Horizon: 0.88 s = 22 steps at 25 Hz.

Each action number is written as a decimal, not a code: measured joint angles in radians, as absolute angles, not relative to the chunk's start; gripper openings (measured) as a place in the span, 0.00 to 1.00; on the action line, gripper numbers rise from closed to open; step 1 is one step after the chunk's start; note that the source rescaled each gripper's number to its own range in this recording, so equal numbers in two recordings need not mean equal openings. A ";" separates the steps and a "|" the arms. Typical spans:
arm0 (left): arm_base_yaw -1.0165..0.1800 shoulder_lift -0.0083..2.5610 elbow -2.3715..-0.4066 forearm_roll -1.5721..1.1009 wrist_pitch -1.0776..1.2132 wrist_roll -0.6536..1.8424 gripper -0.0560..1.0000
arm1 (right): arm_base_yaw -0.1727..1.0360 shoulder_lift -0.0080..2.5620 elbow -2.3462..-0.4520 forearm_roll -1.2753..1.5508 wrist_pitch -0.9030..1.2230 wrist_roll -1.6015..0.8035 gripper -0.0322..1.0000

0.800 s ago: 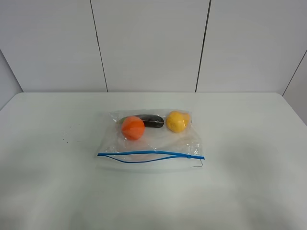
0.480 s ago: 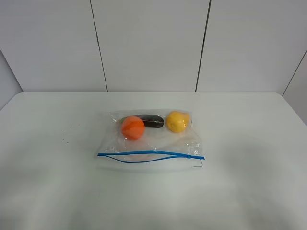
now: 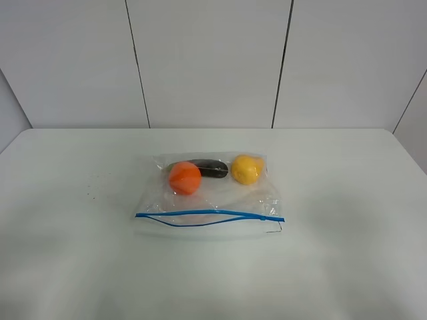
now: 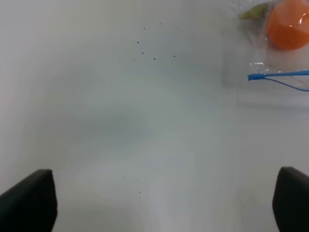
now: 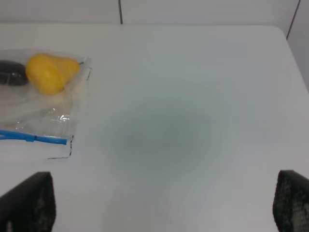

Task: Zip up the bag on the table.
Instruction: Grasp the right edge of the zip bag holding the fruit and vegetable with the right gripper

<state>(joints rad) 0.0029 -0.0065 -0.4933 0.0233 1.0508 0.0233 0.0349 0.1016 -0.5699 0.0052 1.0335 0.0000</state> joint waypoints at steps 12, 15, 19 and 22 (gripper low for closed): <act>0.003 -0.007 -0.493 0.031 1.051 0.023 1.00 | 0.035 0.630 -0.690 0.145 0.972 0.000 1.00; 0.003 -0.007 -0.493 0.031 1.051 0.023 1.00 | 0.035 0.782 -0.690 0.204 0.935 -0.048 1.00; 0.003 -0.007 -0.493 0.031 1.051 0.023 1.00 | 0.035 1.020 -0.721 0.307 0.856 -0.168 1.00; 0.003 -0.007 -0.493 0.031 1.051 0.023 1.00 | 0.035 1.205 -0.796 0.426 0.839 -0.299 1.00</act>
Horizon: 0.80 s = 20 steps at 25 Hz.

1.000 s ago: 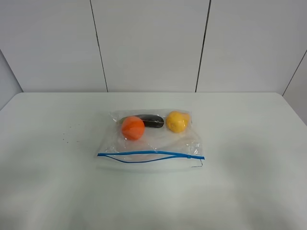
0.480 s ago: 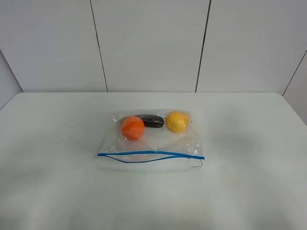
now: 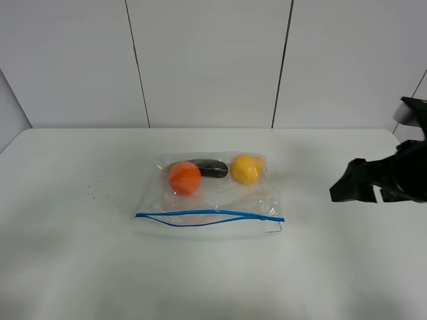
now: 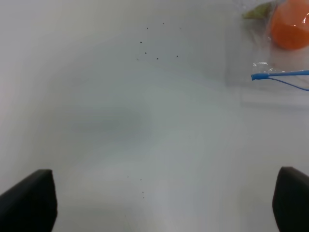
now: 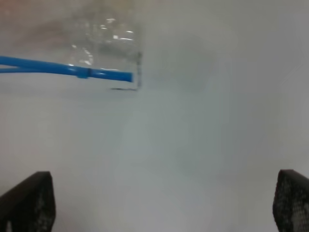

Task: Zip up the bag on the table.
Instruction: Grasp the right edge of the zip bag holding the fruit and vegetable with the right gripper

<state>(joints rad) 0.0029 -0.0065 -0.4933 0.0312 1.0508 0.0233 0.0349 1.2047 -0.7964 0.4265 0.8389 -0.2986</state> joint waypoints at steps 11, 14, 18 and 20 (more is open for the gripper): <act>0.003 -0.007 -0.493 0.031 1.051 0.023 1.00 | -0.026 1.802 -1.058 0.915 0.961 -0.800 1.00; 0.003 -0.007 -0.493 0.031 1.051 0.023 1.00 | -0.093 1.923 -1.072 1.055 1.051 -0.934 1.00; 0.003 -0.007 -0.493 0.031 1.051 0.023 1.00 | -0.167 2.042 -1.074 1.152 1.178 -1.068 1.00; 0.003 -0.007 -0.493 0.031 1.051 0.023 1.00 | -0.184 2.087 -1.075 1.173 1.194 -1.109 1.00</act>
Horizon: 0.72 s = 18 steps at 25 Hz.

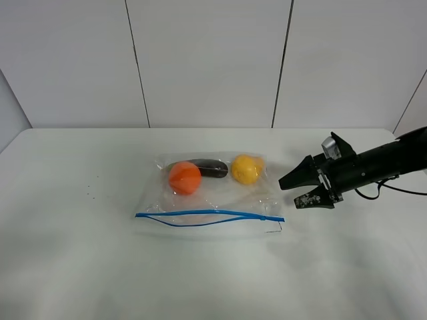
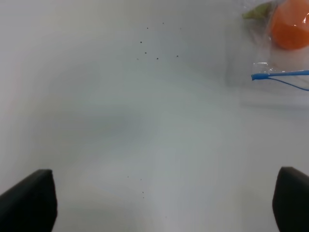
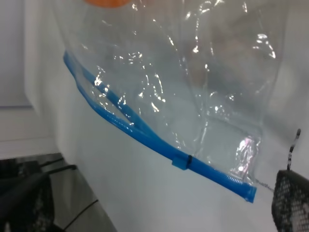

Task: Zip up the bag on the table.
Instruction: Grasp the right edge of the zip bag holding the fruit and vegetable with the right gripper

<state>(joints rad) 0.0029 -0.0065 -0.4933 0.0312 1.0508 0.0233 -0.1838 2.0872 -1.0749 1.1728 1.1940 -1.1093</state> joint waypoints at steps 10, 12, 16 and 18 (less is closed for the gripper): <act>0.003 -0.007 -0.493 0.032 1.051 0.024 1.00 | -0.186 2.164 -1.075 1.211 1.210 -1.209 1.00; 0.003 -0.007 -0.493 0.032 1.051 0.024 1.00 | -0.186 2.164 -1.075 1.229 1.210 -1.209 1.00; 0.003 -0.007 -0.493 0.032 1.051 0.024 1.00 | -0.186 2.164 -1.075 1.230 1.209 -1.203 1.00; 0.003 -0.007 -0.493 0.032 1.051 0.024 1.00 | -0.182 2.164 -1.075 1.229 1.192 -1.198 1.00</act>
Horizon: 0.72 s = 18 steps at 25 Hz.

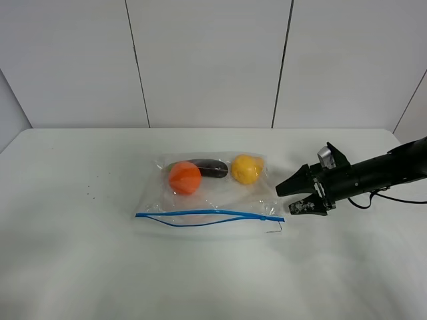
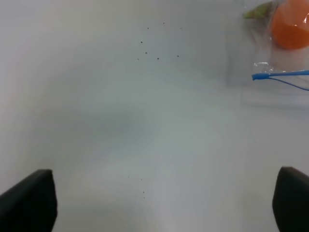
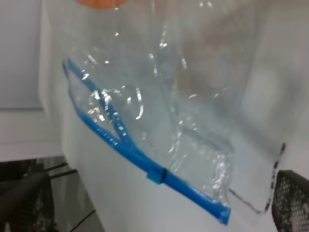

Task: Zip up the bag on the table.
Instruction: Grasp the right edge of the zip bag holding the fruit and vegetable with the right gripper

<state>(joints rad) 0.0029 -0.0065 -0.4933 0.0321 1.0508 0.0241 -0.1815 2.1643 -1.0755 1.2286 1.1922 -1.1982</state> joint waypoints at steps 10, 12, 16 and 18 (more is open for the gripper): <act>0.003 -0.007 -0.493 0.033 1.051 0.024 1.00 | -0.081 2.204 -1.076 1.265 1.133 -1.178 0.95; 0.003 -0.007 -0.493 0.033 1.051 0.024 1.00 | -0.081 2.204 -1.076 1.293 1.133 -1.178 0.94; 0.003 -0.007 -0.493 0.033 1.051 0.024 1.00 | -0.081 2.204 -1.076 1.311 1.131 -1.175 0.79; 0.003 -0.007 -0.493 0.033 1.051 0.024 1.00 | -0.081 2.204 -1.076 1.313 1.131 -1.173 0.67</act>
<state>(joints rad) 0.0029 -0.0065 -0.4933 0.0330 1.0508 0.0241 -0.0814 2.2043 -1.0760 1.3134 1.1314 -1.1730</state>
